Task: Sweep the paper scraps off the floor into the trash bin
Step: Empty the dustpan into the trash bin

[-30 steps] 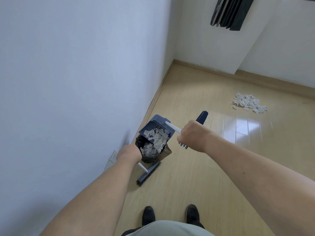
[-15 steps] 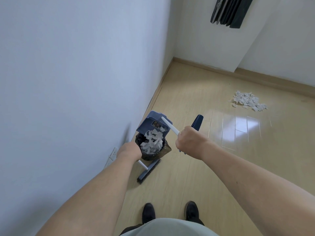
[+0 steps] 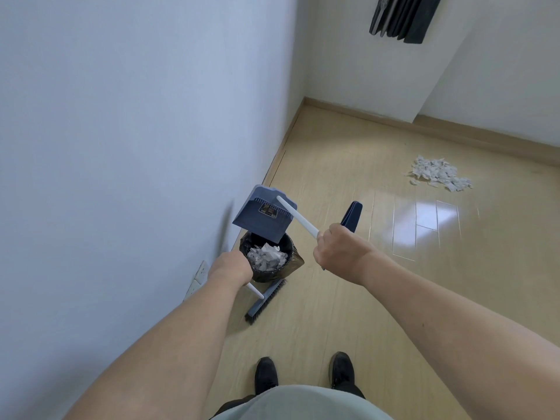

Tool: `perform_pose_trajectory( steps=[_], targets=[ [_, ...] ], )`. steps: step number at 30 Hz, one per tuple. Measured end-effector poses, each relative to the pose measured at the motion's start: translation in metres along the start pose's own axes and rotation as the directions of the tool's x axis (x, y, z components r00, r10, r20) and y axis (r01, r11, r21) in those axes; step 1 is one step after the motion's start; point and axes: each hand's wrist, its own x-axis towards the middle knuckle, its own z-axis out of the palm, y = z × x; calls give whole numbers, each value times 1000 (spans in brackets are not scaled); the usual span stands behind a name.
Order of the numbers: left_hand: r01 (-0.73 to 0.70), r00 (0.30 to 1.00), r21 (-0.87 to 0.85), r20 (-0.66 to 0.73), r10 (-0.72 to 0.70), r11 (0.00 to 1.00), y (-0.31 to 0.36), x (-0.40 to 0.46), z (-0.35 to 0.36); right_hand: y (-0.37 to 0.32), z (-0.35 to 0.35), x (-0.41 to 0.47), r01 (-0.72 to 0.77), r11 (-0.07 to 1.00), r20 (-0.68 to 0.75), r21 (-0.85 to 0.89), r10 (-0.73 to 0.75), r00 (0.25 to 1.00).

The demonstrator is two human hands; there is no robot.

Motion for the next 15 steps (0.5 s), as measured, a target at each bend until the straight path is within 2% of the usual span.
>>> perform_pose_trajectory(
  steps=[8,12,15],
  targets=[
    [-34,999,90,17,33,995,8,-2,1,2,-5,1,-61,995,46,84,57,997],
    [-44,999,141,17,42,989,11,-2,2,9,-4,0,-198,938,38,284,195,980],
    [-68,998,164,2,69,984,15,-1,2,12,-4,-2,-336,815,23,472,370,929]
  ],
)
